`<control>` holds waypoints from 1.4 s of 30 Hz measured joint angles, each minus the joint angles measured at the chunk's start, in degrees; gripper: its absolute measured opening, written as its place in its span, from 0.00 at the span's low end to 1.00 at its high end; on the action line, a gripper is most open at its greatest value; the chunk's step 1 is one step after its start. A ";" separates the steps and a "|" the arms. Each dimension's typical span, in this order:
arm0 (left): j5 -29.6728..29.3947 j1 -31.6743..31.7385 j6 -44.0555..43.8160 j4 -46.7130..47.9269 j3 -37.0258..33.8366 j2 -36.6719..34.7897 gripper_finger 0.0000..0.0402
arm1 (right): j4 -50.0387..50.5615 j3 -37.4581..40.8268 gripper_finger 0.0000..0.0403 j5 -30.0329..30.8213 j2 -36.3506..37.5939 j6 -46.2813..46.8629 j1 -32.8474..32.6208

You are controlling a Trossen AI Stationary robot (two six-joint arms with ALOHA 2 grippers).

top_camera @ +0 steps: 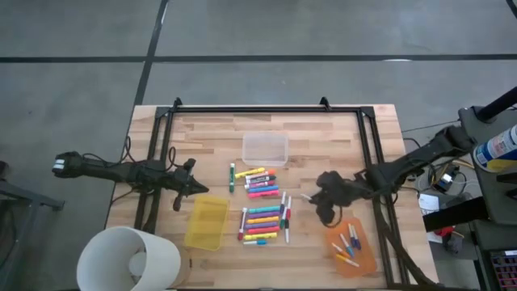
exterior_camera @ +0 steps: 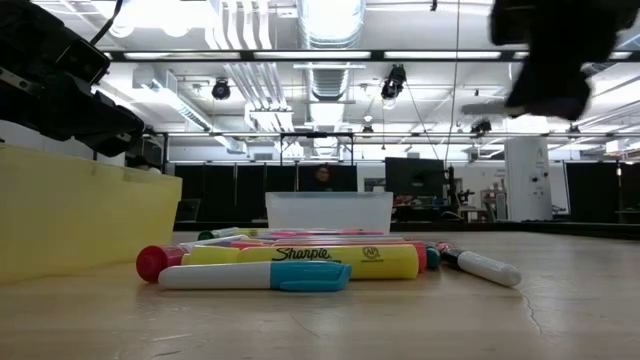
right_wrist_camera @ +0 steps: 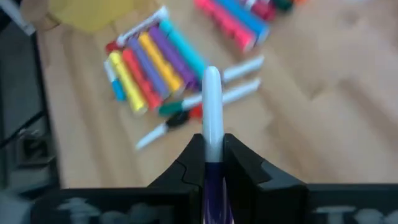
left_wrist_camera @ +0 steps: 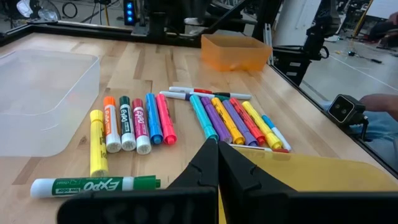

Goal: Pick & Place Markers
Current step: Put the top small purple highlighter pen into the orange bin

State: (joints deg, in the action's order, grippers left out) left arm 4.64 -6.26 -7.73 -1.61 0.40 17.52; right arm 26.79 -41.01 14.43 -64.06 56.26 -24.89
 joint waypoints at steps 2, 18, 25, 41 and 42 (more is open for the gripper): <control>0.00 -0.01 0.00 0.00 0.00 0.00 0.00 | 0.68 0.00 0.07 -0.81 0.69 4.83 -2.85; 0.00 0.00 0.00 0.00 0.00 0.00 0.00 | 2.52 0.00 0.07 -16.49 -2.43 48.69 -24.39; 0.01 -0.01 0.00 0.00 0.00 0.00 0.00 | 7.05 -0.02 0.07 -19.59 -2.94 59.37 -28.16; 0.00 -0.02 0.00 0.00 0.00 0.00 0.00 | 11.82 0.19 0.23 -18.79 -6.01 59.54 -27.97; 0.00 0.00 0.00 0.00 0.02 0.00 0.00 | 11.79 0.20 0.26 -18.77 -6.16 59.55 -27.97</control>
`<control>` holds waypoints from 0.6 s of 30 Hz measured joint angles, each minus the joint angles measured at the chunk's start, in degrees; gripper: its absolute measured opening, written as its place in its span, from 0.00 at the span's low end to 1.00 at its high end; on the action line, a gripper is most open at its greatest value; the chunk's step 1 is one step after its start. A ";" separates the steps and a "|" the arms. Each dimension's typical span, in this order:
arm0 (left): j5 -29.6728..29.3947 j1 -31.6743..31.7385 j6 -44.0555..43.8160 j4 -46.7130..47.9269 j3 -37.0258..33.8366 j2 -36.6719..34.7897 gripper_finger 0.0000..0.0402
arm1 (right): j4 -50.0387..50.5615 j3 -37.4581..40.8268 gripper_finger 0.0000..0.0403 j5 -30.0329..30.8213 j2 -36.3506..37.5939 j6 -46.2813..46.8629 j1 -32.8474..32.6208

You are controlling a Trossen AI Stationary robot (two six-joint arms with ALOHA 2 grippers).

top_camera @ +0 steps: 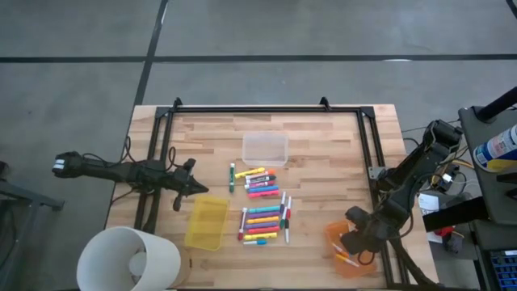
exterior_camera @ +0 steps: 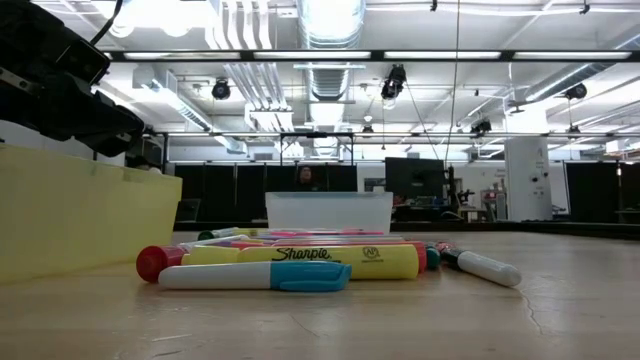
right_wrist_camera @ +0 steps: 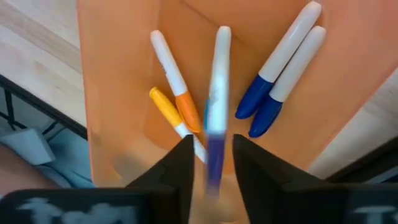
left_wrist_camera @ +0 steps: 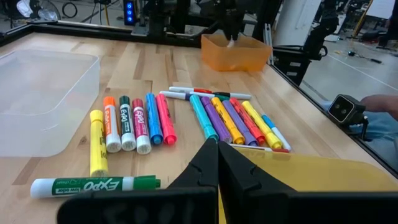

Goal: Pick & Place Markers
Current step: Put the top small purple highlighter pen into the orange bin, then put the small red highlighter pen into the orange bin

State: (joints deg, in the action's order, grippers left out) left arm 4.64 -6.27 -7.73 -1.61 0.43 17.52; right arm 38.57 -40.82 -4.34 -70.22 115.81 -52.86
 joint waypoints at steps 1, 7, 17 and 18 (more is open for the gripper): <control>0.02 0.00 0.00 0.00 -0.01 0.00 0.00 | -0.04 0.00 0.29 -0.02 -0.04 0.05 0.00; 0.01 -0.01 0.00 0.00 -0.02 -0.01 0.00 | -3.52 0.00 0.40 -0.68 0.45 0.36 -0.02; 0.02 -0.02 0.00 0.00 -0.02 0.00 0.00 | -11.77 -3.35 0.41 0.37 1.34 -4.33 0.00; 0.00 0.00 0.00 0.00 -0.02 0.00 0.00 | -11.74 -3.76 0.41 0.47 1.42 -4.34 0.00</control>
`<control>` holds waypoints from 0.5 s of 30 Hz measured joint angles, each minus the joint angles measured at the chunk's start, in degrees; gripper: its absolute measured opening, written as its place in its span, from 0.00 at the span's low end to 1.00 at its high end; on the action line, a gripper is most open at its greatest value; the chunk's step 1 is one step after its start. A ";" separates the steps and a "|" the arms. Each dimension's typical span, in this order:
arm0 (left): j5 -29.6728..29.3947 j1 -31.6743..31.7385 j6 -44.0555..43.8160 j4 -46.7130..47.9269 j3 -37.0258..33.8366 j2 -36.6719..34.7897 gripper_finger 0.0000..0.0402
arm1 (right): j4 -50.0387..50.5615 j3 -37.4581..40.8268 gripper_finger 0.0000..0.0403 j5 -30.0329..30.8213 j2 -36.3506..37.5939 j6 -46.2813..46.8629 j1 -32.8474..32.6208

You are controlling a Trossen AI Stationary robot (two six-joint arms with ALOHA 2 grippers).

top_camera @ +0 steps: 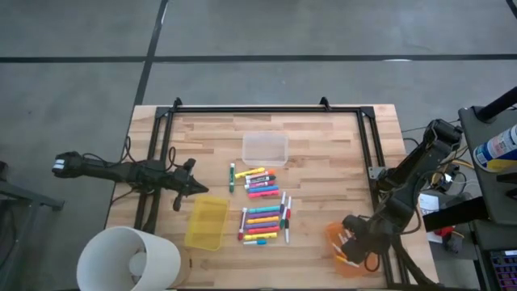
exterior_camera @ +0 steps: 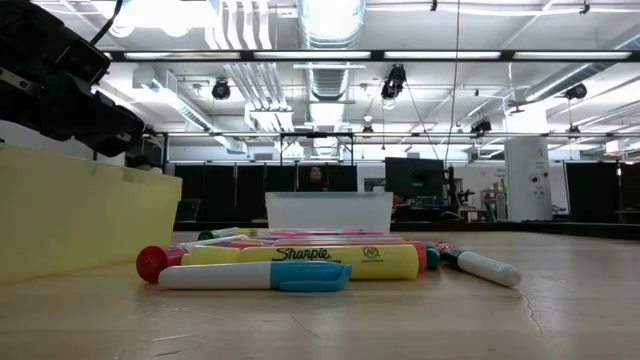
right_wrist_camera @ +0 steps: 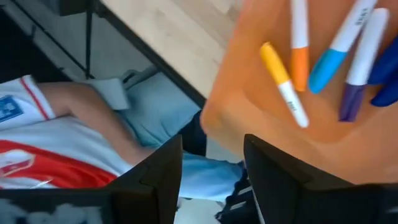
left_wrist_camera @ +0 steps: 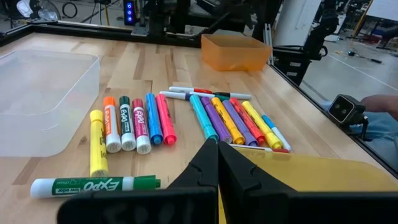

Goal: Pick & Place Markers
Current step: Put the small red highlighter pen into the orange bin

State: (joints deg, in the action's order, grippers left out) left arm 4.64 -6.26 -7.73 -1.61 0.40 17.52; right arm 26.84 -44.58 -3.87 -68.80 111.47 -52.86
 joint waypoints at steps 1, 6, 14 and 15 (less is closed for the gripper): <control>0.00 -0.02 0.00 0.00 0.00 0.00 0.00 | 0.05 -0.41 0.40 0.44 0.15 -0.12 0.00; 0.00 0.00 0.00 0.00 0.00 0.00 0.00 | -0.03 -2.72 0.37 7.19 0.60 -6.95 0.99; 0.00 0.00 0.00 0.02 0.00 0.00 0.00 | -1.12 -4.09 0.37 23.45 0.70 -26.24 6.56; 0.00 0.00 0.00 0.02 0.01 0.00 0.00 | -1.12 -4.09 0.37 24.88 0.70 -29.81 7.75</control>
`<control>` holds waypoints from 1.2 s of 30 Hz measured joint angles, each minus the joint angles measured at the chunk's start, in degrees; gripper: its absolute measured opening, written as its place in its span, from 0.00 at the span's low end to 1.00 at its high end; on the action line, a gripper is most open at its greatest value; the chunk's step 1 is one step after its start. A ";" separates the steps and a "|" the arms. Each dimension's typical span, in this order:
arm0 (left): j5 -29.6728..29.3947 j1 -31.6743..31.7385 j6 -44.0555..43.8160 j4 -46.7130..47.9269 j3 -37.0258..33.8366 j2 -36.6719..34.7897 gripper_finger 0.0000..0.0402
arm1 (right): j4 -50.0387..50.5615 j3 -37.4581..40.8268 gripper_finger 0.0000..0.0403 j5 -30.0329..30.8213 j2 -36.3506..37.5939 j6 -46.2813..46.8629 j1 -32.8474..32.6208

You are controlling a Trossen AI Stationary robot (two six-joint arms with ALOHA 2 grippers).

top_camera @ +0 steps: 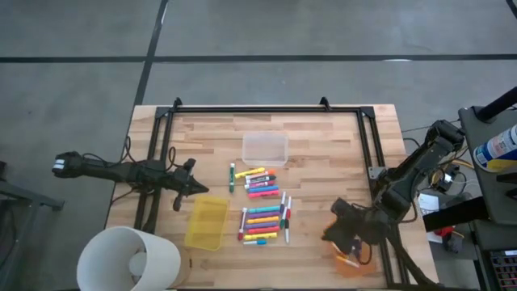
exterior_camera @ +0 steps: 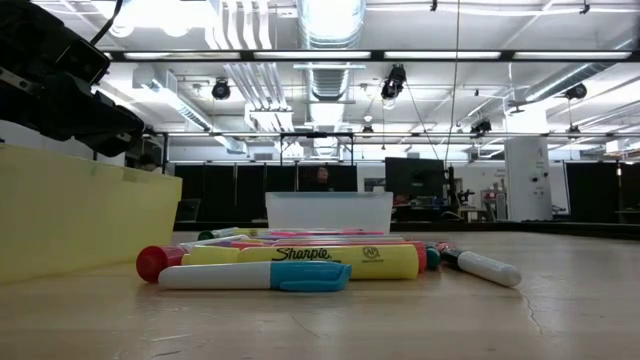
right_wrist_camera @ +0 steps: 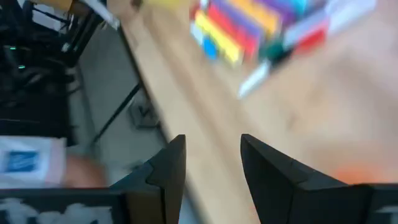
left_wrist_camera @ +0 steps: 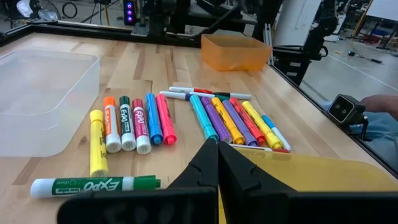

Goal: Pick & Place Markers
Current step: Put the small red highlighter pen into the orange bin

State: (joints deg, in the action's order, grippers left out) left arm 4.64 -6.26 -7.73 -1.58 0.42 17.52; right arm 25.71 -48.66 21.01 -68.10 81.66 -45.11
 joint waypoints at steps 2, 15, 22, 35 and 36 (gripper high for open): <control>0.01 0.00 0.00 0.00 -0.01 0.00 0.00 | 0.00 0.00 0.37 2.96 0.00 -9.50 2.43; 0.00 -0.01 0.00 0.02 0.00 0.00 0.00 | -8.01 0.78 0.31 11.88 -0.33 -26.24 16.59; 0.00 0.00 0.00 0.00 -0.01 0.00 0.00 | -7.85 1.86 0.30 2.89 -1.89 -18.59 22.99; 0.00 -0.02 0.00 0.00 -0.01 0.38 0.00 | -2.14 -5.22 0.49 -14.08 -23.92 -15.66 29.70; 0.00 -0.02 0.00 0.00 -0.01 0.39 0.00 | 0.09 -6.42 0.49 -14.21 -25.41 -15.71 29.97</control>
State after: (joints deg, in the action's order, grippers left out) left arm 4.64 -6.28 -7.73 -1.58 0.41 17.91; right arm 25.80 -55.09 6.80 -93.50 65.95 -15.14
